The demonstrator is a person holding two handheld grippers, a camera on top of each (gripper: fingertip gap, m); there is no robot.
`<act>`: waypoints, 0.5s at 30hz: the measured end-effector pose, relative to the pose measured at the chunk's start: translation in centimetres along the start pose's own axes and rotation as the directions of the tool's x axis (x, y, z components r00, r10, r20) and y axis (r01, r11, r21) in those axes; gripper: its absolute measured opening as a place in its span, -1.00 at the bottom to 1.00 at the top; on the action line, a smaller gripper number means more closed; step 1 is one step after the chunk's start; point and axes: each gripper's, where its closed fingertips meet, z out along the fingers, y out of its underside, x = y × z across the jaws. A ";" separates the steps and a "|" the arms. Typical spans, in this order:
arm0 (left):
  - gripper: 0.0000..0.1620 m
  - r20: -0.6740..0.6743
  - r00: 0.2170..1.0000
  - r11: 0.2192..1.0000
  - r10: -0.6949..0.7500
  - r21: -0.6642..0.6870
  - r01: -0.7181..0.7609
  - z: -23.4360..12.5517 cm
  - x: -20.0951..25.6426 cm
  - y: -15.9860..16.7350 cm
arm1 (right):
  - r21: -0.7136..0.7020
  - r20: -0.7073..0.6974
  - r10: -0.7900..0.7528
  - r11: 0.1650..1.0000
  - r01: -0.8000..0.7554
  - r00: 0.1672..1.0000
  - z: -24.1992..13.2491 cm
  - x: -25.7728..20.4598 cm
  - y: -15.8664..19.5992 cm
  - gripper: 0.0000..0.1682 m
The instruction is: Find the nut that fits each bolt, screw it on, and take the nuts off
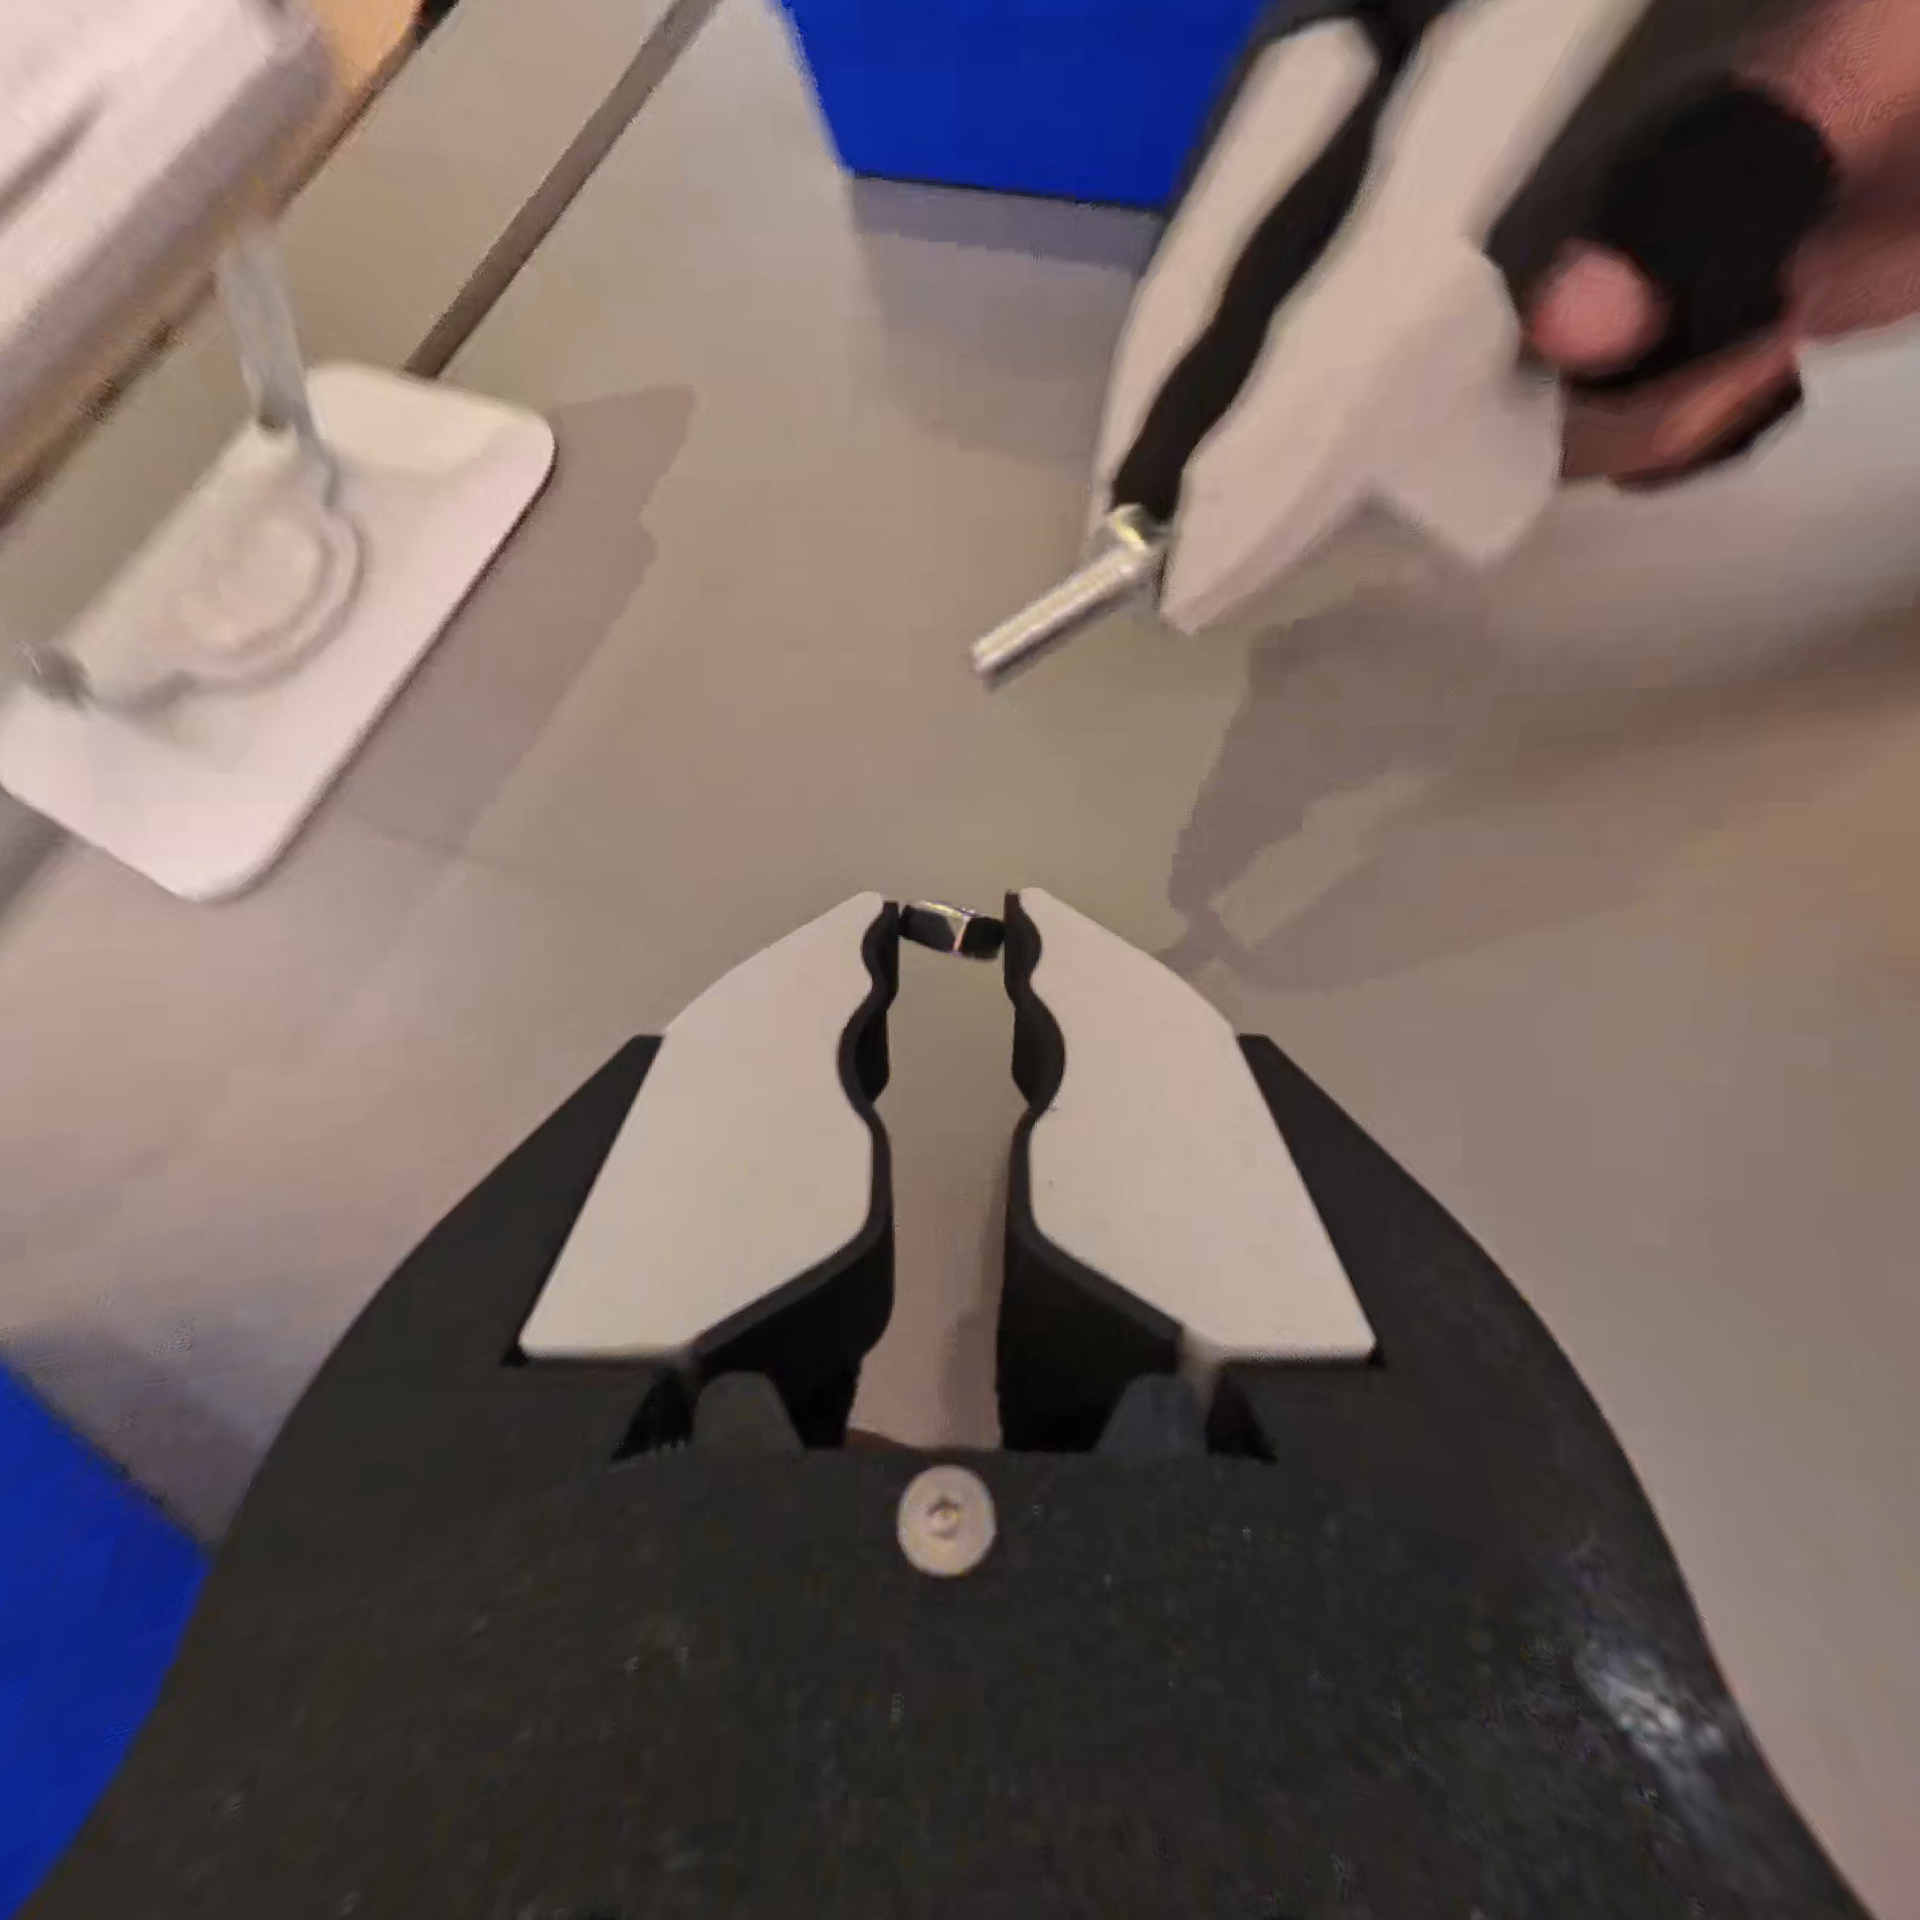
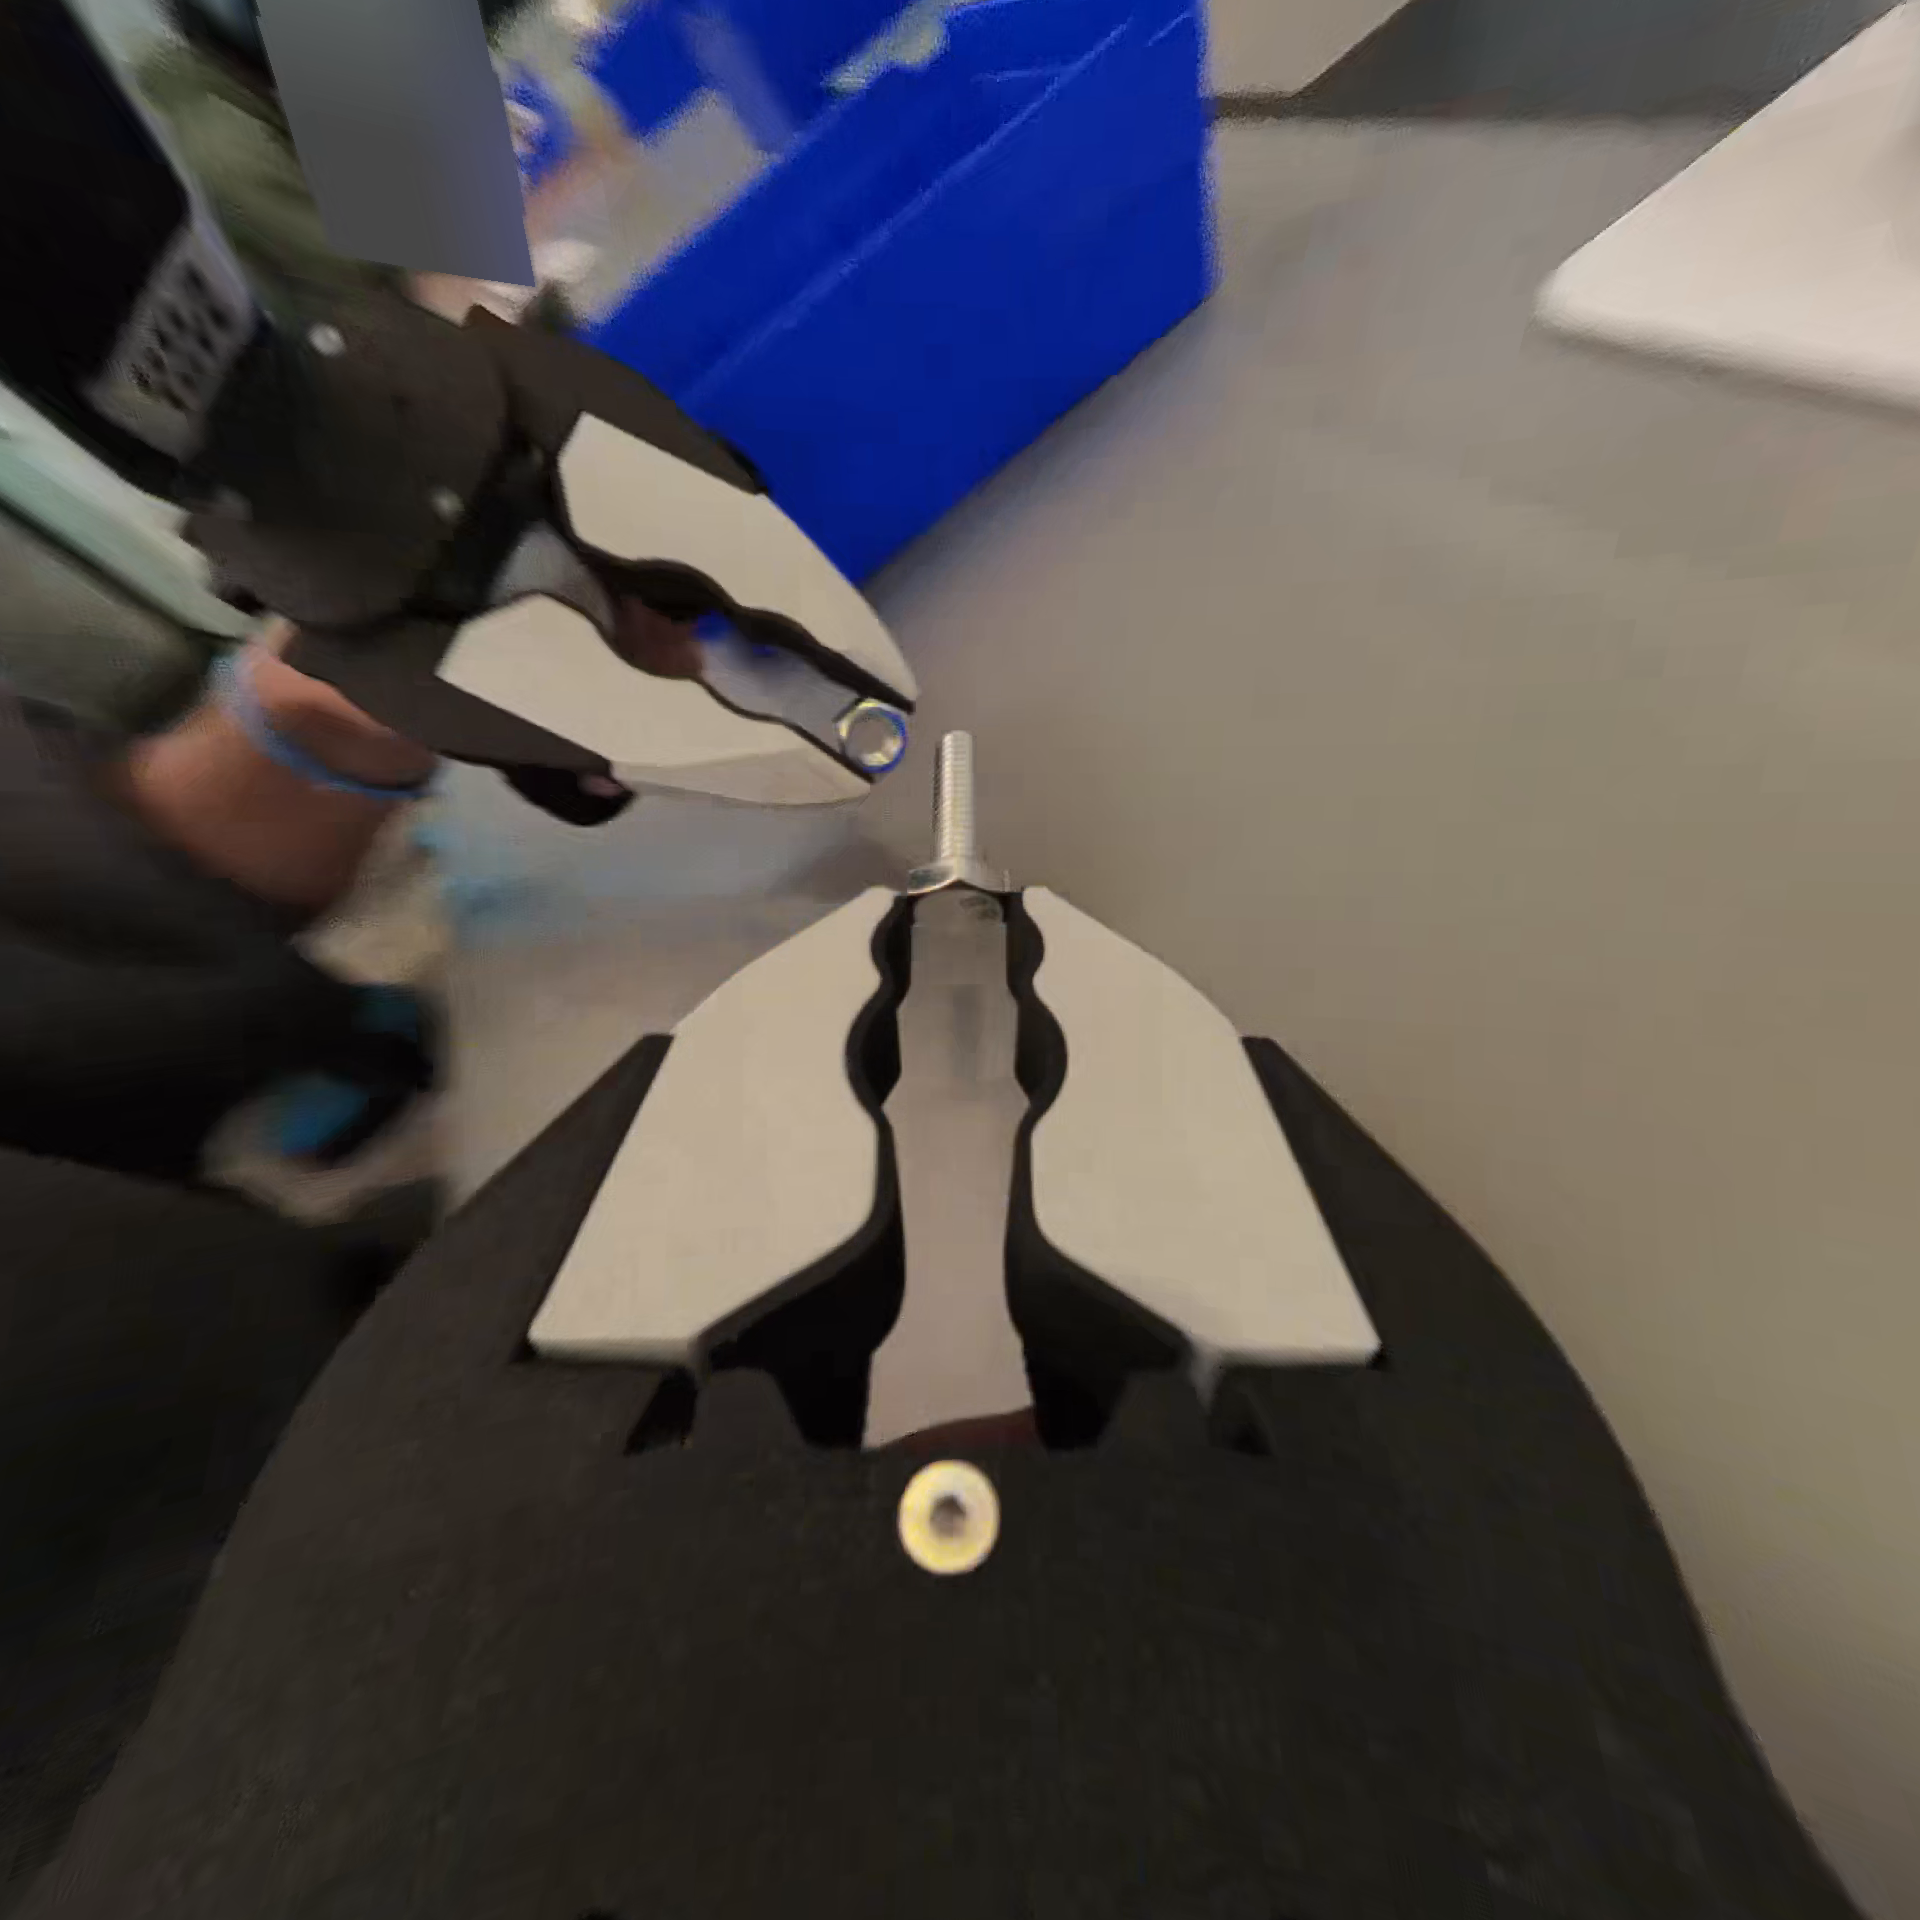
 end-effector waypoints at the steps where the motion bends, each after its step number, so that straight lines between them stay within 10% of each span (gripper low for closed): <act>1: -0.77 0.001 0.995 0.995 -0.099 0.011 0.099 1.0 -0.3 0.4 | 0.009 -0.099 -0.075 0.997 0.076 0.992 -0.2 1.1 0.0 -0.79; 6: -0.77 -0.045 0.962 0.963 -0.269 -0.034 0.267 4.8 -0.4 3.1 | -0.029 -0.234 -0.196 0.981 0.194 0.952 -0.7 2.8 0.8 -0.79; 15: -0.77 -0.027 0.989 0.981 -0.148 -0.134 0.143 4.4 0.2 6.1 | -0.008 -0.193 -0.167 0.986 0.169 0.967 -1.1 2.3 0.5 -0.79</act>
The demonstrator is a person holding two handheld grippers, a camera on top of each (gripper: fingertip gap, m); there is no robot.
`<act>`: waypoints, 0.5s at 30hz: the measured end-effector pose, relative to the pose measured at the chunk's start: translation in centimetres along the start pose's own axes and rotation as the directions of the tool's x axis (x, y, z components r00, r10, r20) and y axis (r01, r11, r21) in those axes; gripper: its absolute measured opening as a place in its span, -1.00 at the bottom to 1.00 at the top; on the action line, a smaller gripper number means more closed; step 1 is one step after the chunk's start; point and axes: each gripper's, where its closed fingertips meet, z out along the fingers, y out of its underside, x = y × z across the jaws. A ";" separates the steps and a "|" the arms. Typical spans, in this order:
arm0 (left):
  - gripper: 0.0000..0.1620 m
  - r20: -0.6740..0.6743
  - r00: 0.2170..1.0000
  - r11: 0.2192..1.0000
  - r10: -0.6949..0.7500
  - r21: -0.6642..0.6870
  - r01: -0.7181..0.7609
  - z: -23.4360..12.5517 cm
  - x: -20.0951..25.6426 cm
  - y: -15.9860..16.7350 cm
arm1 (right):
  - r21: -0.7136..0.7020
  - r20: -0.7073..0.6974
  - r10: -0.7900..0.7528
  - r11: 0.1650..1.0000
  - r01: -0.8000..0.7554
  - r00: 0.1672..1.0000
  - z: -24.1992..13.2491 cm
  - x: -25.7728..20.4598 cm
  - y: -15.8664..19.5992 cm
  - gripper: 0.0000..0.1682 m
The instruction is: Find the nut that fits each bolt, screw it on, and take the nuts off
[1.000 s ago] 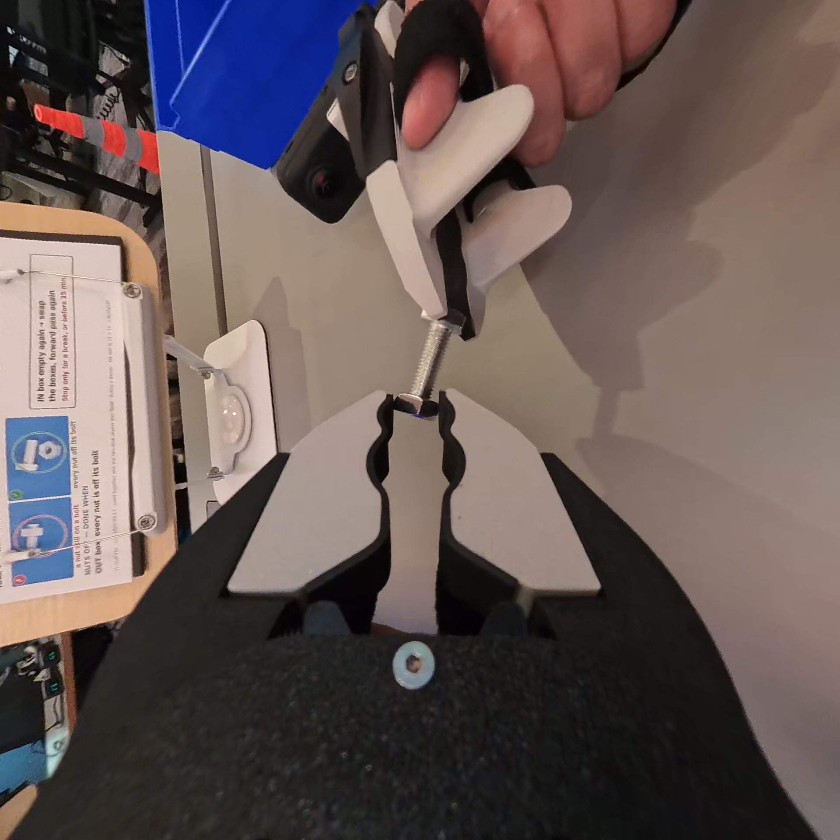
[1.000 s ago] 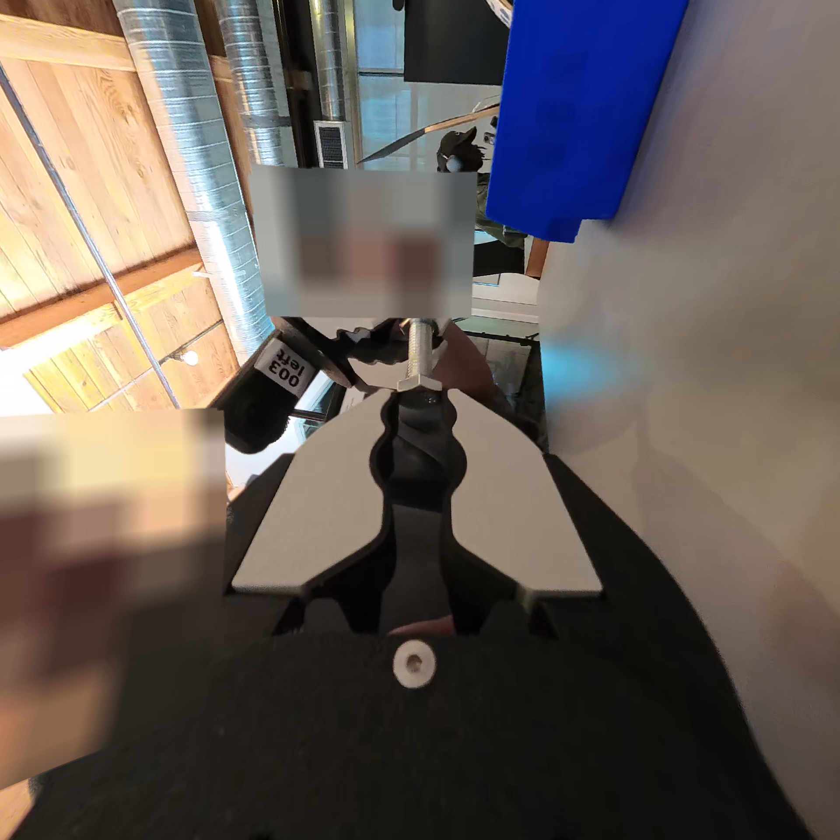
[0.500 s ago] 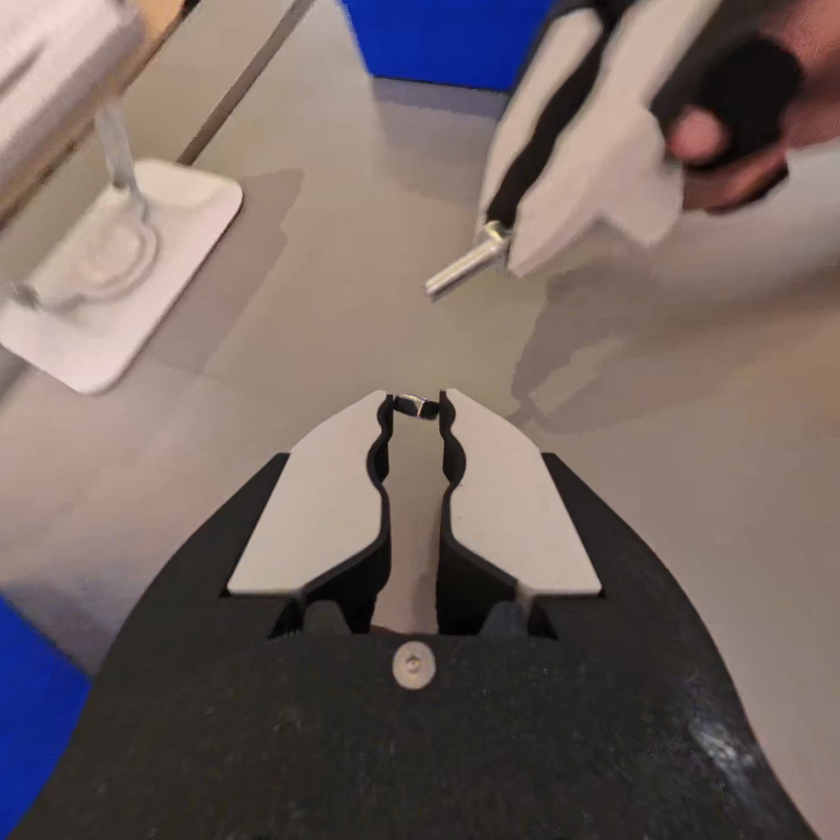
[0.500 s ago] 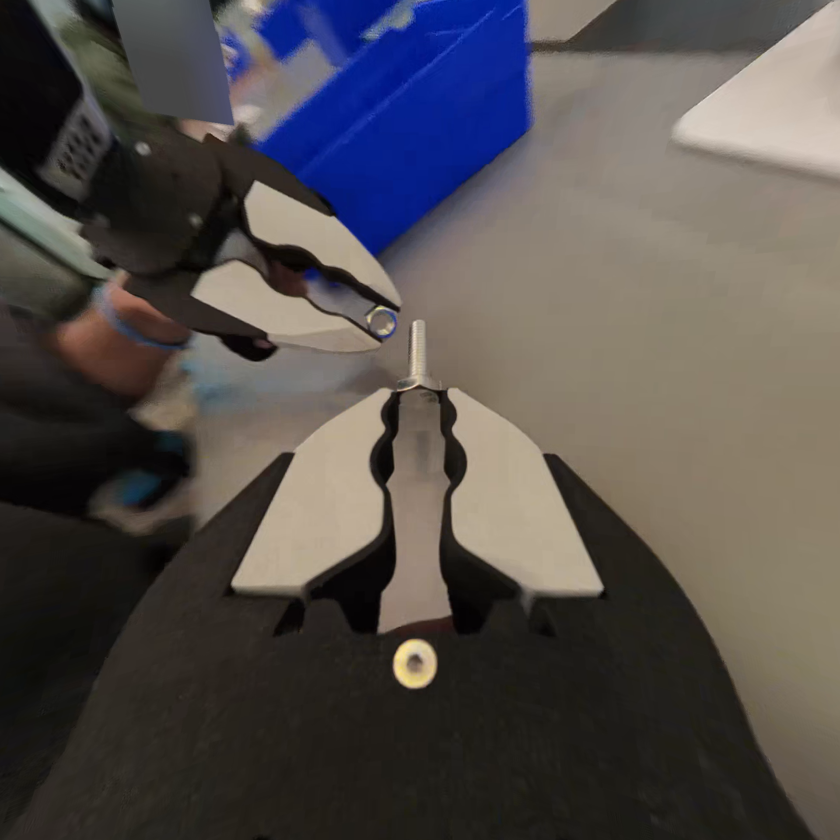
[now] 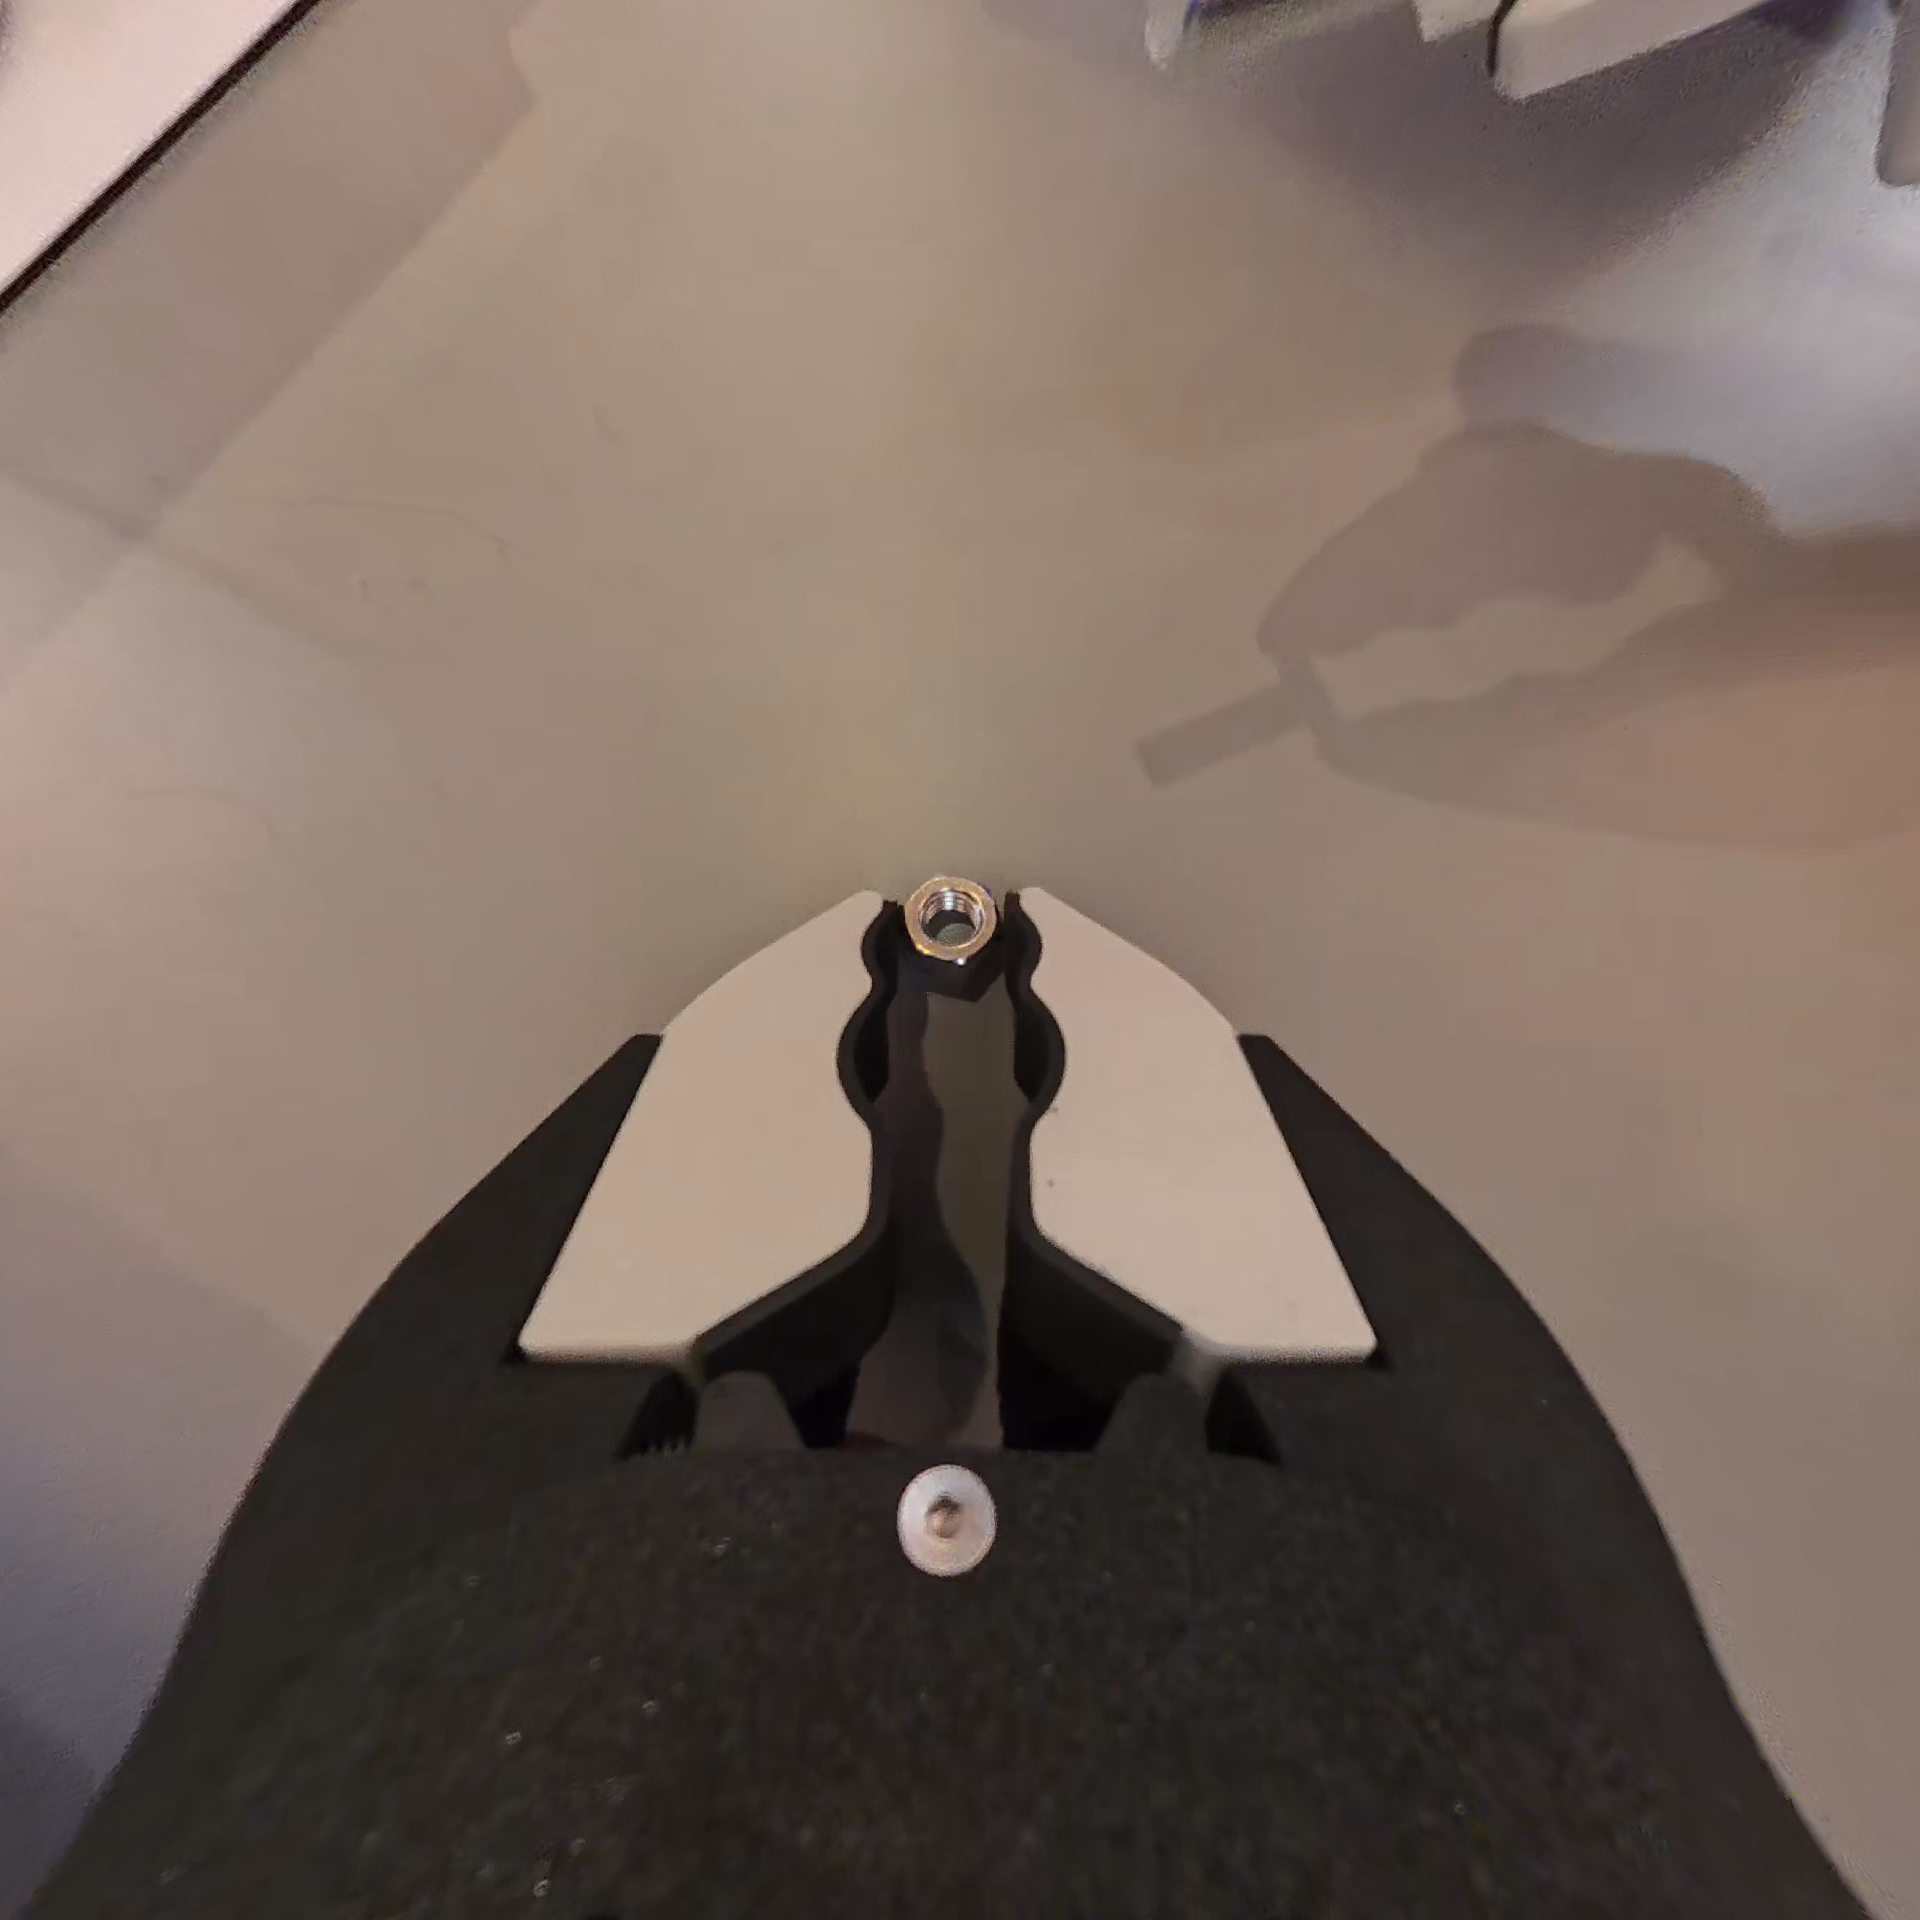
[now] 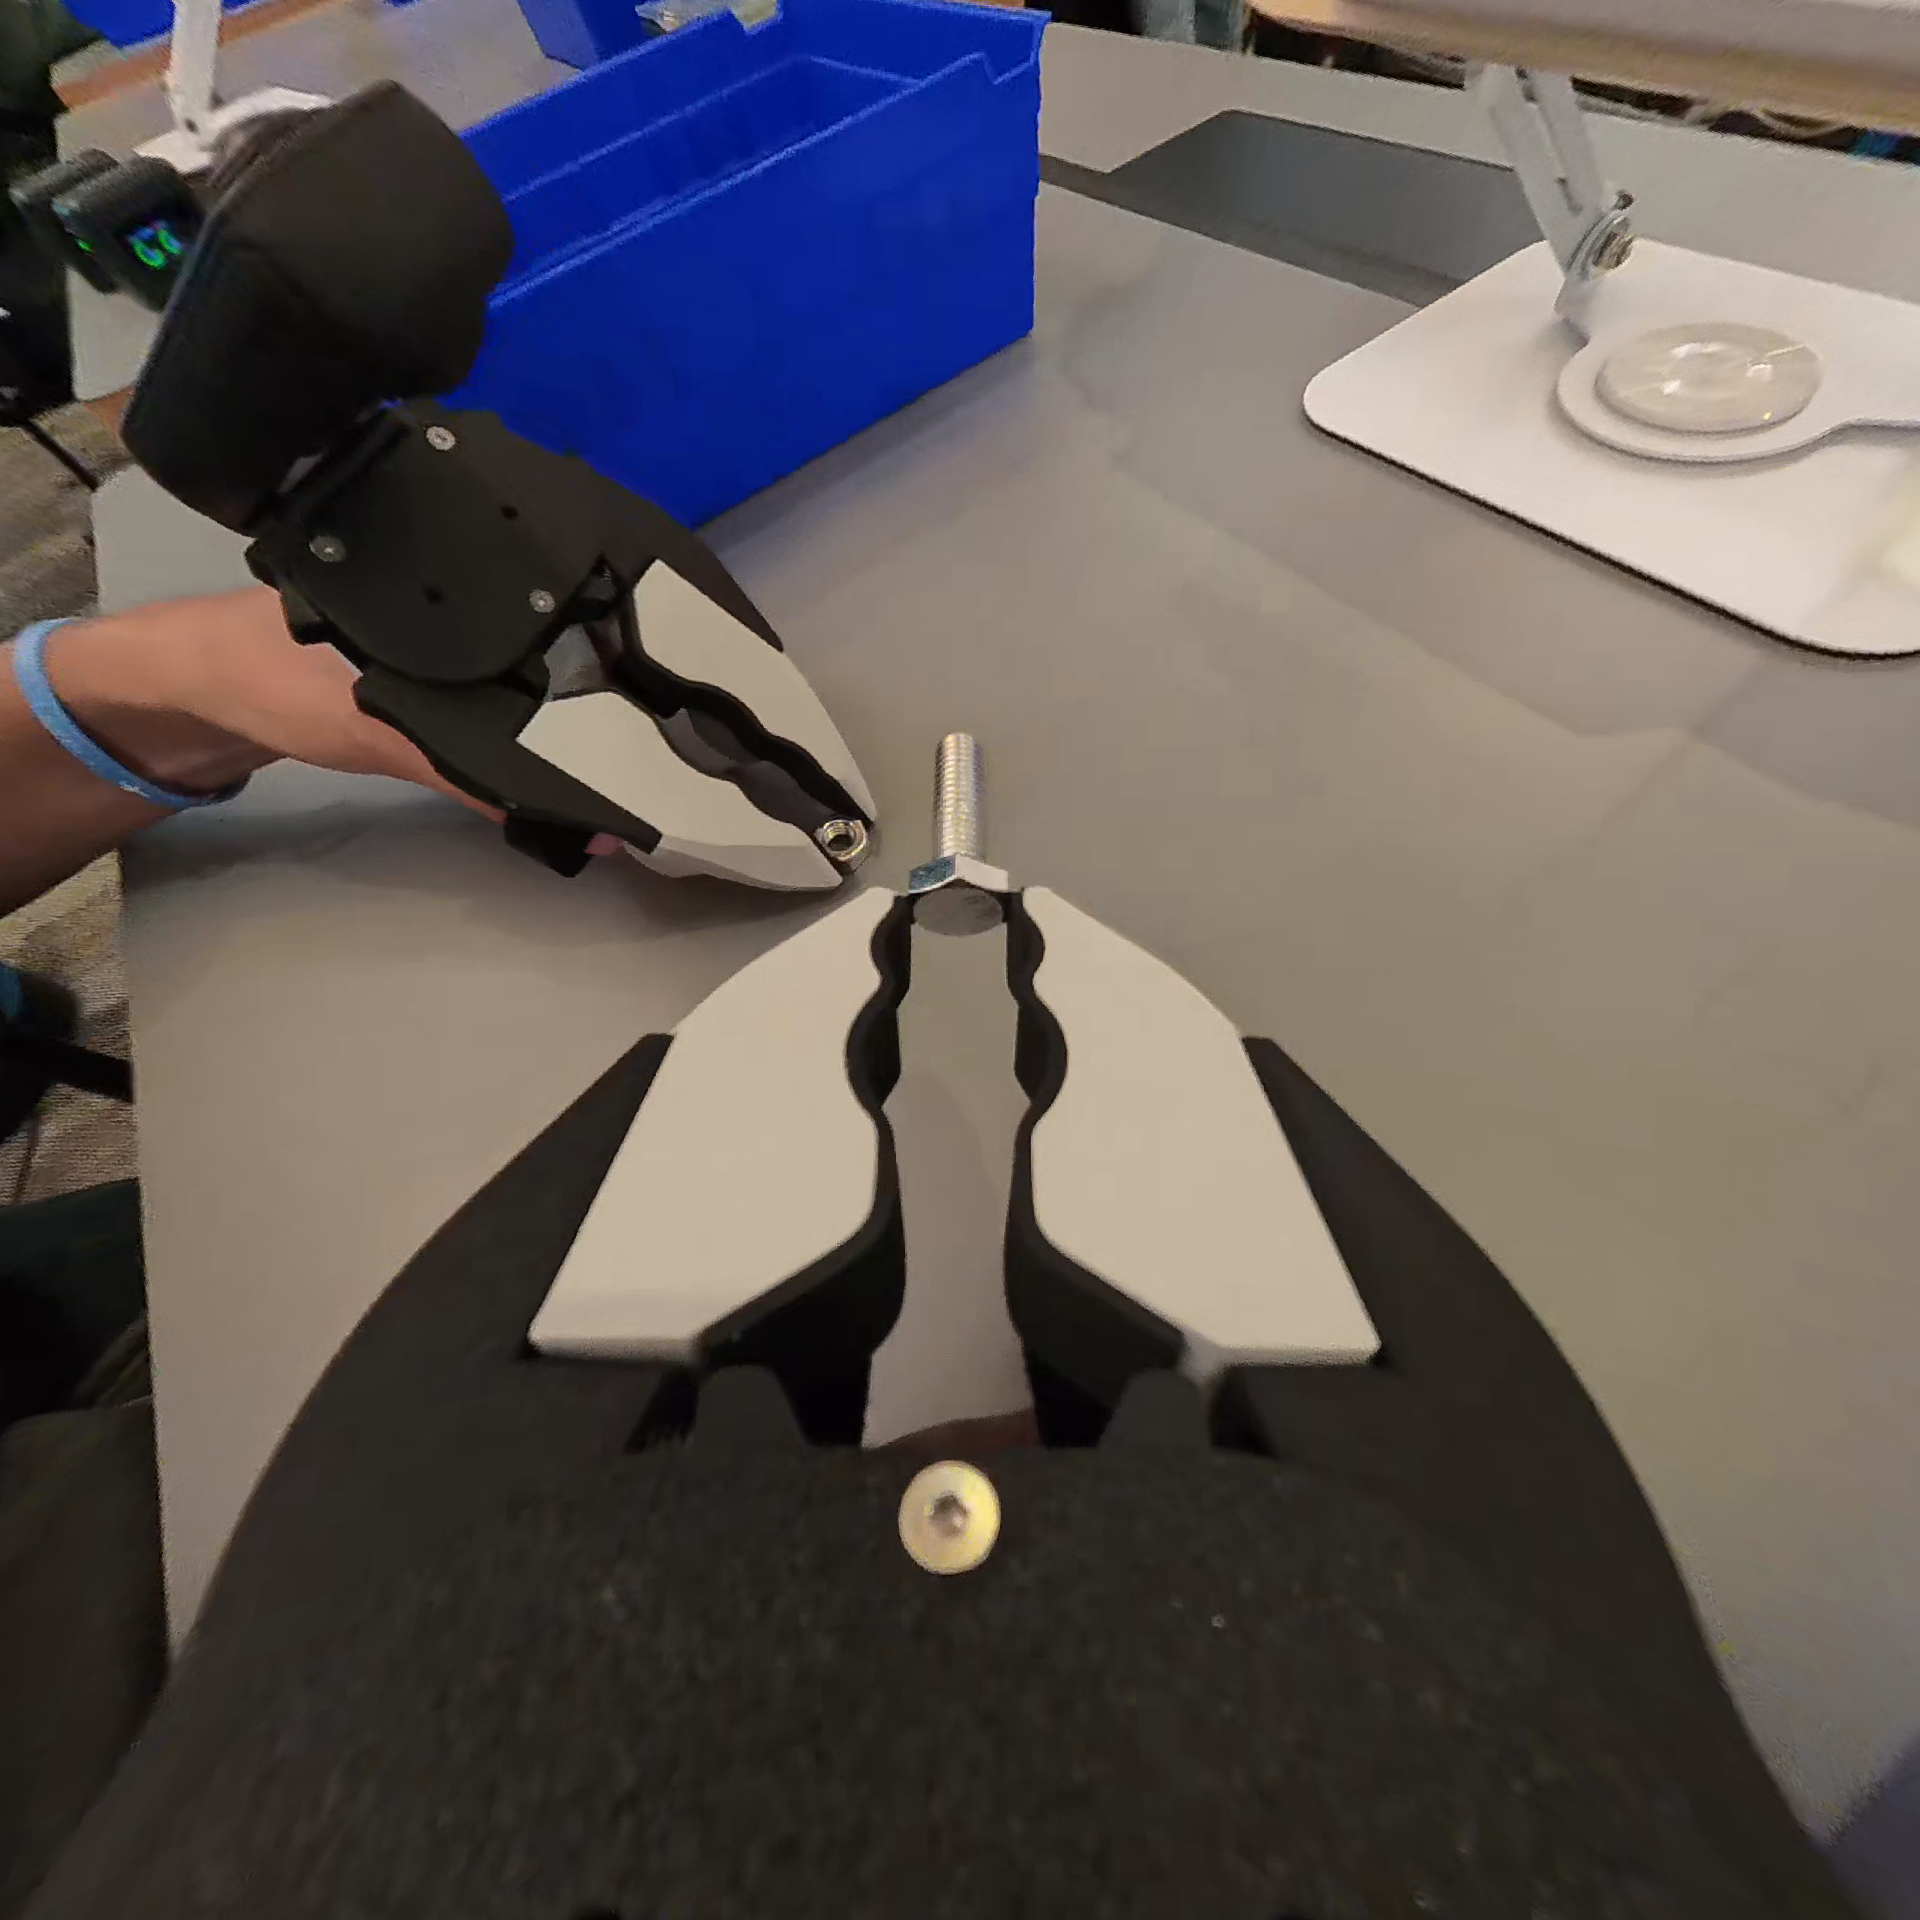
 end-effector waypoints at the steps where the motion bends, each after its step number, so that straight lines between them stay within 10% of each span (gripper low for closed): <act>1: -0.77 -0.001 1.000 1.000 0.004 -0.003 -0.004 -0.2 0.0 0.2 | -0.002 0.014 0.009 1.000 -0.009 1.000 0.0 -0.1 0.1 -0.79; 10: -0.56 0.112 0.976 0.973 0.189 -0.154 -0.171 -4.0 -0.9 1.2 | -0.044 -0.001 -0.081 0.996 0.081 0.997 0.1 -0.7 0.9 -0.79; 15: -0.53 0.054 0.999 0.983 0.004 -0.184 0.006 -2.8 -0.5 0.1 | -0.047 0.009 -0.060 0.997 0.060 0.998 0.3 -0.7 1.1 -0.79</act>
